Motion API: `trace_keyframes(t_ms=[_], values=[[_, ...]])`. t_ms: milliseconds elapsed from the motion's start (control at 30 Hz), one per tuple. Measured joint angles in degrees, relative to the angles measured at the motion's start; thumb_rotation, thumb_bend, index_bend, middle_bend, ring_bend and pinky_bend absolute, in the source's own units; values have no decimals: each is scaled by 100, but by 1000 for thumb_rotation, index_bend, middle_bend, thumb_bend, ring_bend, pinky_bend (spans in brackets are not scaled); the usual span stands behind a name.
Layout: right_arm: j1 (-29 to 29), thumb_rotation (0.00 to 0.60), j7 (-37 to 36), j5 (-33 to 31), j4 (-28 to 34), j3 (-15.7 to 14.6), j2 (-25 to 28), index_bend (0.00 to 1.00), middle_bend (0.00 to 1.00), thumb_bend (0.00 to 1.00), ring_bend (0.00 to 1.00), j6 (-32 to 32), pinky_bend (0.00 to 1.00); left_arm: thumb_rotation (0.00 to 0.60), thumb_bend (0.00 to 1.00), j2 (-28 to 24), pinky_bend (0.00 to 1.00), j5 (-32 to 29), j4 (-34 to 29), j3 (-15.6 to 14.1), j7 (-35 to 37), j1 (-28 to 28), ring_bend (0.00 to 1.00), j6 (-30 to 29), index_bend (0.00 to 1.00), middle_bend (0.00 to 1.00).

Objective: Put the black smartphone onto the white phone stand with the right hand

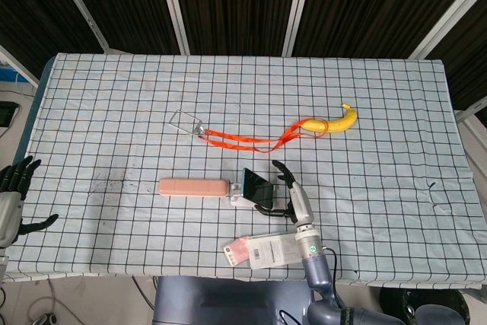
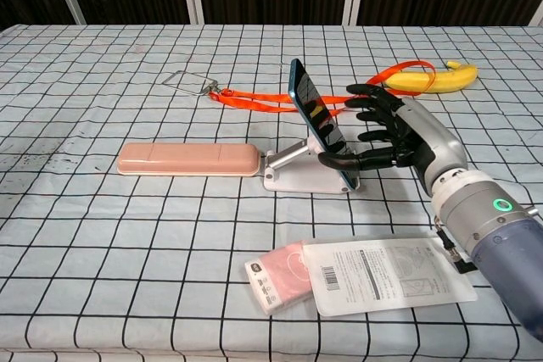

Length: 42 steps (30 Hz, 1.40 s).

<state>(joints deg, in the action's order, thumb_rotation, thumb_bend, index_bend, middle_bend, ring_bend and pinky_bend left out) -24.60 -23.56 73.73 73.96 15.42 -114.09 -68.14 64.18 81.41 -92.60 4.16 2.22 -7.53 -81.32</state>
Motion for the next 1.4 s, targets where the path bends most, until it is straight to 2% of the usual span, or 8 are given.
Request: trace_keyframes(t_ms=[367,667,967,1200,1400], values=[[89,600,267,51,207,-142,178,0,0,66,0,-61,157,600,0,-7,0,6,-7,-8,-20,3,0,0,0,0],[277,600,465,194,715,-329,648,0,0,66,0,-221,157,600,0,-8,0,42,1,-14,-2,15,0,-38,0,0],[587,600,888,289,1529,-560,1749,0,0,102,0,-396,157,600,0,-1,0,96,24,-23,-19,33,0,-104,0,0],[846,600,1283,402,2136,-664,2997,0,0,112,0,-596,157,600,0,0,0,99,45,-24,-73,66,0,-164,0,0],[1091,600,2054,771,2168,-842,3938,0,0,112,0,-964,157,600,0,-5,0,59,60,-27,-255,89,0,-185,0,0]])
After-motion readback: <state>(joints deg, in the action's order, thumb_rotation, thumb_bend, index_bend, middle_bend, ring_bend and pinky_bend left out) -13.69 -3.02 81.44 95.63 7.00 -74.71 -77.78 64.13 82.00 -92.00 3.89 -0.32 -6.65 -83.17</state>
